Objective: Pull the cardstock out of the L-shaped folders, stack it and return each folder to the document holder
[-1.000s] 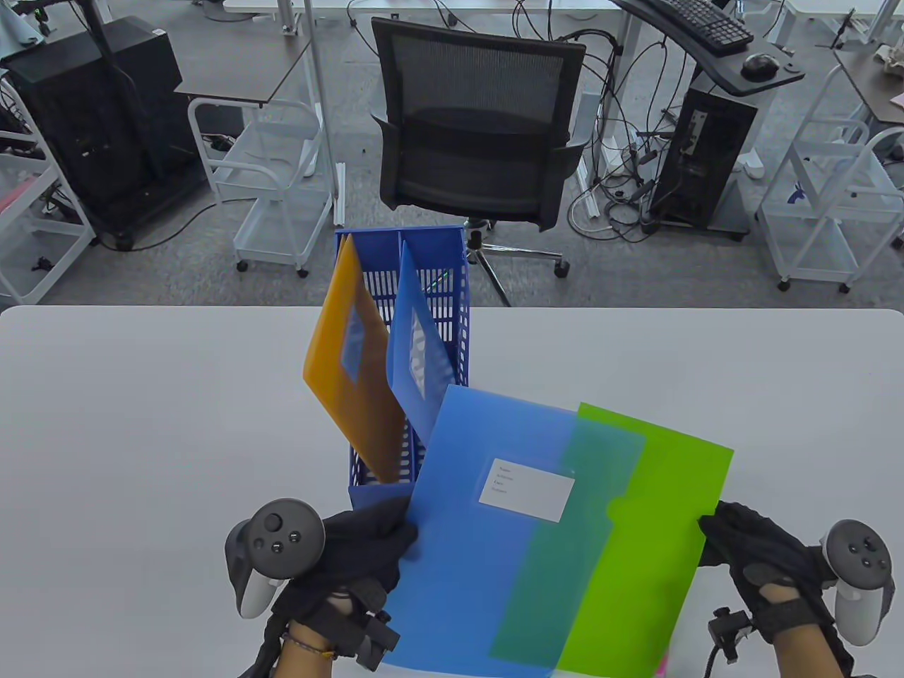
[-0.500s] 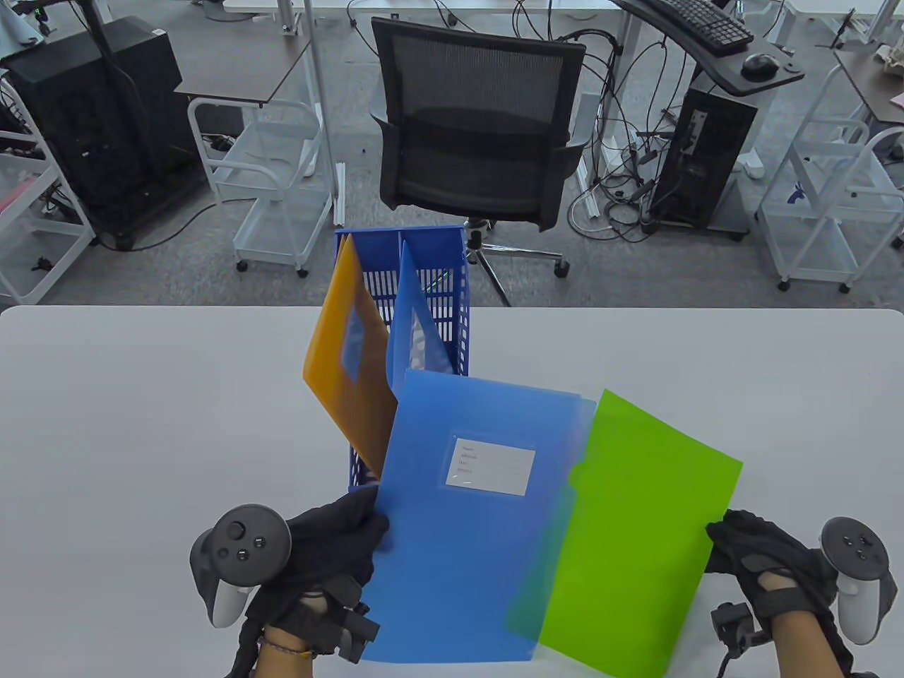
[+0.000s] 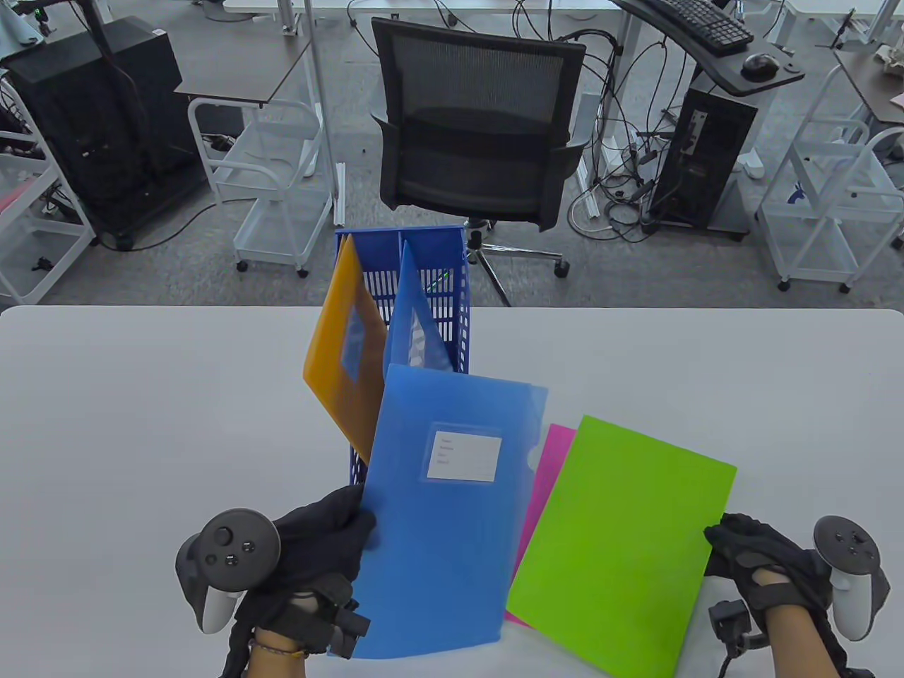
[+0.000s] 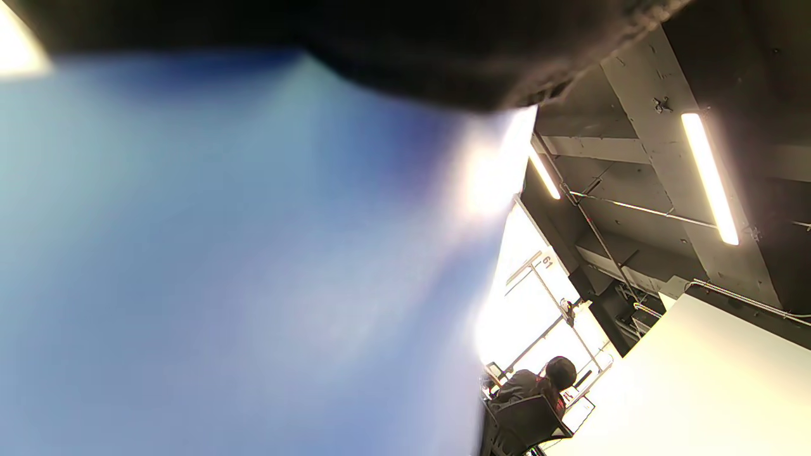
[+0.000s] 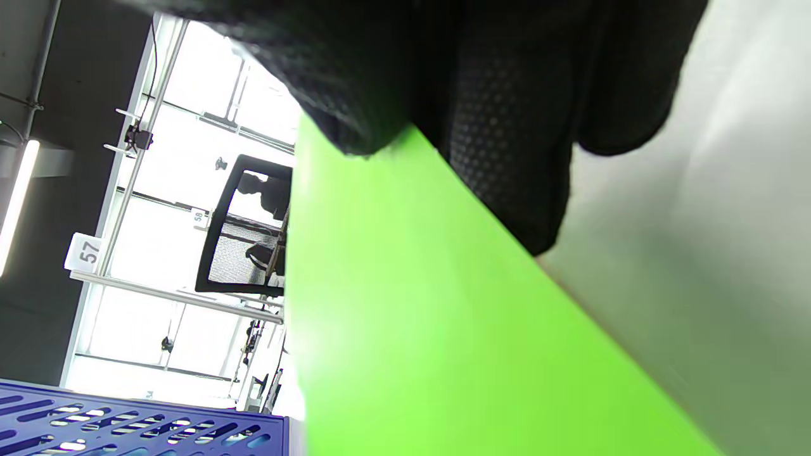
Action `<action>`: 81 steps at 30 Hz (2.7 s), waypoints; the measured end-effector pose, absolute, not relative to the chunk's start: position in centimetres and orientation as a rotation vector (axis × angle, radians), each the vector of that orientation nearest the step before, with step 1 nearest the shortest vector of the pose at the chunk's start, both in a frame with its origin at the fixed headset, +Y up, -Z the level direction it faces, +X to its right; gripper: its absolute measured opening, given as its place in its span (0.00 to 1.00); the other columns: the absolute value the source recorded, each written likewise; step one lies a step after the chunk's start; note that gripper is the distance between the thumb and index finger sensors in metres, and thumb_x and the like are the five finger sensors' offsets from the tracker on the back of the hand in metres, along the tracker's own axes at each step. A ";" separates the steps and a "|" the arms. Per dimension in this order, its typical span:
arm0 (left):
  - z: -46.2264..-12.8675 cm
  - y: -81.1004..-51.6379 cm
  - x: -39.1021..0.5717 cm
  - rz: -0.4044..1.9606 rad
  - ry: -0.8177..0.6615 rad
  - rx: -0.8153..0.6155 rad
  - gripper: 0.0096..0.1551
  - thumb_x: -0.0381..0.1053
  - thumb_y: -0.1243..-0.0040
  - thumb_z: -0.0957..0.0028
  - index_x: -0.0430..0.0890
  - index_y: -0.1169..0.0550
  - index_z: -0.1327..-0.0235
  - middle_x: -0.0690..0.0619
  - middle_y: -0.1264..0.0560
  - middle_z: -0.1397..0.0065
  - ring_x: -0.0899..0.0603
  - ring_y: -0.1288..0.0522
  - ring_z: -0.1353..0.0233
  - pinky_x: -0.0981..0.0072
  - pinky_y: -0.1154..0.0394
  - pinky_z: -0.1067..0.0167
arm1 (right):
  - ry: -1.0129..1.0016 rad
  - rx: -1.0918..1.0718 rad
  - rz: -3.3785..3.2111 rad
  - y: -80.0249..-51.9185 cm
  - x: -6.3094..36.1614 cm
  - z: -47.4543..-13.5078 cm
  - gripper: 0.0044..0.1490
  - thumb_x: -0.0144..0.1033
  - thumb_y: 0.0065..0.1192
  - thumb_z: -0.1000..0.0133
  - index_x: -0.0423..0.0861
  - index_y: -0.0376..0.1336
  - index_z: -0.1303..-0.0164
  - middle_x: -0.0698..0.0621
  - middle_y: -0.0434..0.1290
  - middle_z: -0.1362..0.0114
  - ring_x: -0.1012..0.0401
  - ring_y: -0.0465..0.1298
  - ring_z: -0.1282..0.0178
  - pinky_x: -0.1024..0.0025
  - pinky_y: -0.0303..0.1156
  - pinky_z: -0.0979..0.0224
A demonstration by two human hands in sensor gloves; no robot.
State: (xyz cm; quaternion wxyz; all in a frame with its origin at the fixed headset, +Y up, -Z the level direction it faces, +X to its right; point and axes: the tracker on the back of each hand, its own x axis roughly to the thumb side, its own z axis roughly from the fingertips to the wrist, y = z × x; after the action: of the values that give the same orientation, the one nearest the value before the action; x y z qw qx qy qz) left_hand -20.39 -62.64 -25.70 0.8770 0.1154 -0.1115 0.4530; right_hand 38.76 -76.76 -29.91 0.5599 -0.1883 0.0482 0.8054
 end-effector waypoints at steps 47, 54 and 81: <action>-20.8 -57.9 -18.3 1.204 -0.259 0.944 0.20 0.54 0.35 0.46 0.42 0.22 0.51 0.40 0.14 0.47 0.58 0.02 0.59 0.62 0.05 0.55 | -0.284 0.083 2.672 -69.9 31.6 -28.0 0.56 0.59 0.76 0.53 0.49 0.51 0.22 0.34 0.44 0.13 0.35 0.41 0.18 0.26 0.32 0.25; -22.1 -57.6 -16.1 1.127 -0.156 0.921 0.20 0.53 0.36 0.45 0.40 0.23 0.51 0.38 0.15 0.46 0.56 0.03 0.56 0.60 0.06 0.55 | -0.217 0.131 2.702 -70.2 31.3 -28.0 0.57 0.60 0.75 0.52 0.51 0.49 0.20 0.36 0.38 0.12 0.35 0.35 0.18 0.26 0.25 0.28; -27.8 -62.0 -13.5 0.943 0.109 0.764 0.20 0.51 0.36 0.45 0.36 0.22 0.54 0.34 0.14 0.51 0.55 0.02 0.61 0.61 0.05 0.62 | -0.298 0.215 2.654 -70.1 30.8 -28.1 0.54 0.59 0.74 0.51 0.47 0.52 0.22 0.34 0.44 0.13 0.35 0.41 0.18 0.25 0.27 0.28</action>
State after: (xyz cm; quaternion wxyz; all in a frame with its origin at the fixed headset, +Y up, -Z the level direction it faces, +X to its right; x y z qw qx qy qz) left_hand -13.46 -61.98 -27.76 0.8200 0.3590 0.0510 0.4429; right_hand 30.84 -70.08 -28.11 0.2292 0.0781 -0.1082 0.9642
